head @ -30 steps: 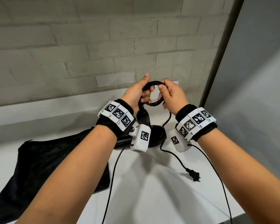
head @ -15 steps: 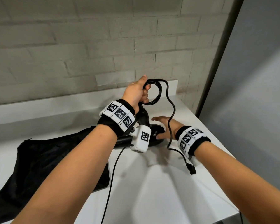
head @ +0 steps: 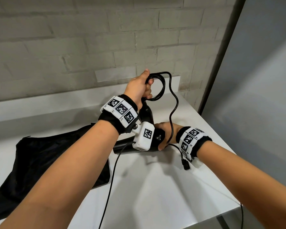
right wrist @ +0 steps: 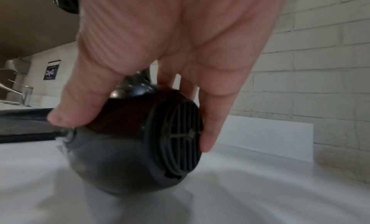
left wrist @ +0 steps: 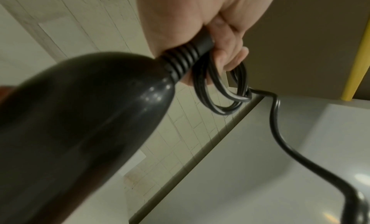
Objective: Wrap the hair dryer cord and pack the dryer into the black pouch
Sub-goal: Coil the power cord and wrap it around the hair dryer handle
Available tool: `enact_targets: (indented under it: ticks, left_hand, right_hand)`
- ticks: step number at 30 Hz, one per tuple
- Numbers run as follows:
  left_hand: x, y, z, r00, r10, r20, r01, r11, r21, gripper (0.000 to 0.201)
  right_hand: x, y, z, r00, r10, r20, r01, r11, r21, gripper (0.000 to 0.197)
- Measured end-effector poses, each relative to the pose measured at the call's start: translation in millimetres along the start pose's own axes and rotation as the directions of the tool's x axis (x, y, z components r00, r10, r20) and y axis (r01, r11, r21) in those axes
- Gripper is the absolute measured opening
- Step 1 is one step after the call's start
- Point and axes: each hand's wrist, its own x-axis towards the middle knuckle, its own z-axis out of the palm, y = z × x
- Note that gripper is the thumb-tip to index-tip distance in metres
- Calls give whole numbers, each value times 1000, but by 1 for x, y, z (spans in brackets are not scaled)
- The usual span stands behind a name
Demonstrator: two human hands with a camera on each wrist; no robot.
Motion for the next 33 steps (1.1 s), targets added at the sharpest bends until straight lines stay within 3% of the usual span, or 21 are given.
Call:
enact_targets:
  ticks: [4, 7, 9, 12, 18, 21, 24, 27, 29, 31, 33]
  left_hand:
    - [-1, 0, 3, 1000, 8, -12, -8, 1000, 6, 45]
    - [1, -1, 4, 999, 22, -28, -21, 1000, 19, 44]
    - [3, -1, 5, 999, 29, -35, -28, 999, 31, 44]
    - [6, -1, 6, 998, 41, -54, -39, 998, 39, 44]
    - [12, -1, 7, 994, 65, -91, -60, 997, 51, 40]
    - [15, -2, 8, 992, 74, -103, -67, 996, 64, 42]
    - [18, -3, 7, 991, 75, -114, -68, 996, 63, 44]
    - [19, -3, 6, 990, 77, -117, -71, 996, 56, 43]
    - [20, -3, 6, 990, 78, -118, -72, 996, 55, 42]
    - [21, -3, 5, 990, 79, -113, -73, 996, 55, 43]
    - [21, -4, 6, 990, 82, -116, -75, 995, 62, 43]
  right_hand:
    - [-14, 10, -3, 999, 8, -44, -4, 995, 95, 76]
    - [-27, 22, -9, 974, 105, -203, -50, 965, 256, 47]
    - [-35, 37, -13, 946, 127, -298, -53, 968, 244, 36]
    - [-46, 55, -13, 967, 186, -172, -149, 966, 210, 54]
    - [-62, 65, 4, 974, 227, -15, -218, 952, 214, 62]
    - [-65, 68, 13, 966, 251, 66, -259, 925, 277, 56]
    - [-67, 69, 18, 974, 192, 122, -223, 916, 334, 39]
    - [-68, 69, 18, 988, 125, 87, -146, 941, 306, 25]
    - [-64, 69, 19, 991, 125, 42, -131, 949, 286, 26]
    - [-56, 69, 16, 987, 128, -93, -85, 926, 368, 31]
    - [-51, 63, 5, 943, 136, -304, 27, 879, 477, 34]
